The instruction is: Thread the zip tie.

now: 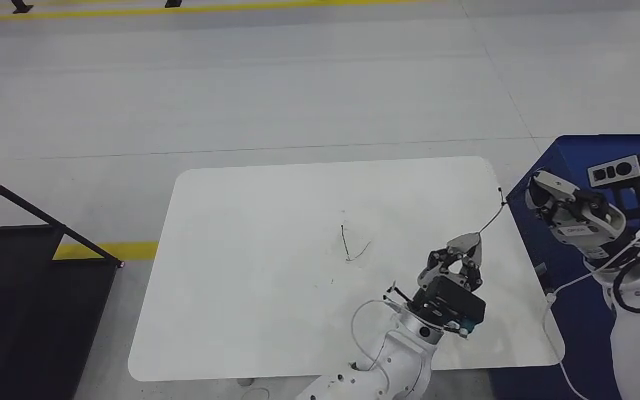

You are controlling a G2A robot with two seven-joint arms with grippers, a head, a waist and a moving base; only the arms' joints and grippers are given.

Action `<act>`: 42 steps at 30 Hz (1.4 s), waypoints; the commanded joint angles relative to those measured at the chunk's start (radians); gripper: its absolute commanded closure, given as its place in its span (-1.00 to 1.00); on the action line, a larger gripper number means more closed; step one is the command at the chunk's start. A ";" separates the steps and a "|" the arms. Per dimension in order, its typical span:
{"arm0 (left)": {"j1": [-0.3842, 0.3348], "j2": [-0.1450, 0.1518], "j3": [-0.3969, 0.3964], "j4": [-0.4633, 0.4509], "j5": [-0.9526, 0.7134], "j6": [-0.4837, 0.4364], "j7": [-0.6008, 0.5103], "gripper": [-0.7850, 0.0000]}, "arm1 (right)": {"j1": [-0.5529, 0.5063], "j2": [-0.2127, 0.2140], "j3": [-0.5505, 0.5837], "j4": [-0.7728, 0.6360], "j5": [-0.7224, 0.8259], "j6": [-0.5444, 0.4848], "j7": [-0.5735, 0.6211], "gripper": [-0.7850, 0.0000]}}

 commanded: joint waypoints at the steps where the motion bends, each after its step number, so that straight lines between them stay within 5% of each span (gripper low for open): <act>1: -0.002 0.000 0.000 0.009 0.028 -0.009 -0.002 1.00 | 0.000 0.000 0.000 0.000 0.001 0.001 0.000 1.00; 22: -0.008 -0.010 -0.006 0.047 0.198 -0.057 -0.022 1.00 | 0.009 -0.002 -0.005 0.008 0.005 0.014 -0.007 1.00; 25: -0.006 -0.009 -0.010 0.039 0.171 -0.046 -0.015 0.13 | 0.010 -0.002 -0.013 0.011 0.000 0.015 -0.005 1.00; 26: -0.006 -0.009 -0.014 0.039 0.172 -0.038 -0.021 -0.78 | 0.010 -0.002 -0.015 0.011 0.000 0.016 -0.006 1.00; 27: -0.004 -0.010 -0.019 0.035 0.156 -0.033 -0.027 -1.00 | 0.011 -0.002 -0.015 0.011 0.000 0.017 -0.006 1.00; 34: 0.021 -0.003 -0.074 -0.069 -0.190 0.009 0.031 -1.00 | 0.004 -0.001 -0.026 0.002 -0.015 0.039 0.009 1.00; 36: 0.021 0.000 -0.095 -0.040 -0.149 0.110 0.036 -1.00 | 0.004 -0.001 -0.026 0.002 -0.015 0.039 0.009 1.00; 42: 0.021 0.000 -0.095 -0.040 -0.149 0.110 0.036 -1.00 | 0.000 -0.001 -0.033 -0.008 -0.015 0.044 0.007 1.00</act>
